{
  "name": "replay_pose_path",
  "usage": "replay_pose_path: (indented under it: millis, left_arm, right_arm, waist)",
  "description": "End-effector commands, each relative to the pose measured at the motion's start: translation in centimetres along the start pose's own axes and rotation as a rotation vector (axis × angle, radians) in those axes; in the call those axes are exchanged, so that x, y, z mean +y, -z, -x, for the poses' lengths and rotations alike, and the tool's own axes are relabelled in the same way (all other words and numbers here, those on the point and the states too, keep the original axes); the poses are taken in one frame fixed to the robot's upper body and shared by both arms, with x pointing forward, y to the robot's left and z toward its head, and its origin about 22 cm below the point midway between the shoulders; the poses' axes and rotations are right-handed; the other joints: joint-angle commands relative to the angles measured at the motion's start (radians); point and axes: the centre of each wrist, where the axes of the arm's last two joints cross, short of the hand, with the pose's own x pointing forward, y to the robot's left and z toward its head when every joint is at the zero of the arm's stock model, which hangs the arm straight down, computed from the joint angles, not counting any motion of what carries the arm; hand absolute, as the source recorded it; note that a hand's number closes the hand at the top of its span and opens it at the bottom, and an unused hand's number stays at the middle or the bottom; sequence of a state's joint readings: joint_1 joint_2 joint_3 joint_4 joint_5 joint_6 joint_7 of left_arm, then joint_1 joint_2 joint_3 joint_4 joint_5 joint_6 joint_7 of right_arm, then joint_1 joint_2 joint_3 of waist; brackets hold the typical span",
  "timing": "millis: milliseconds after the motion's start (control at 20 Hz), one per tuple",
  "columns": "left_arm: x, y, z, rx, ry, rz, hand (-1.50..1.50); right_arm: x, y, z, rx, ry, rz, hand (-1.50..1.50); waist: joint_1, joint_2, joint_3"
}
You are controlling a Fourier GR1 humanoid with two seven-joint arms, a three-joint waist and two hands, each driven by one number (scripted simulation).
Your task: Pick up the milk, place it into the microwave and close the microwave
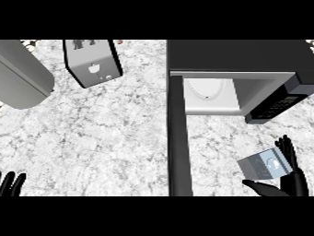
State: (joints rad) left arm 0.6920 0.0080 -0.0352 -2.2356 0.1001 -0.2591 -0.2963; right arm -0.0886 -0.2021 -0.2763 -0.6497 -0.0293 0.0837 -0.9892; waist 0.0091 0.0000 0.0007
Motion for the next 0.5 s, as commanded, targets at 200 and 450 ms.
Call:
replay_pose_path:
  millis: [200, 450]
  left_arm:
    - [-0.7, -0.3, -0.2, 0.024, -0.002, -0.008, -1.5]
    - [1.1, -0.5, 0.1, 0.0, -0.014, -0.005, -1.5]
  right_arm:
    - [1.5, 1.4, 0.2, -0.076, 0.191, 0.005, 1.5]
    - [2.2, 1.8, 0.1, -0.117, 0.263, -0.001, 1.5]
  waist:
    - [-0.001, -0.001, 0.0]
    - [-0.001, 0.0, 0.0]
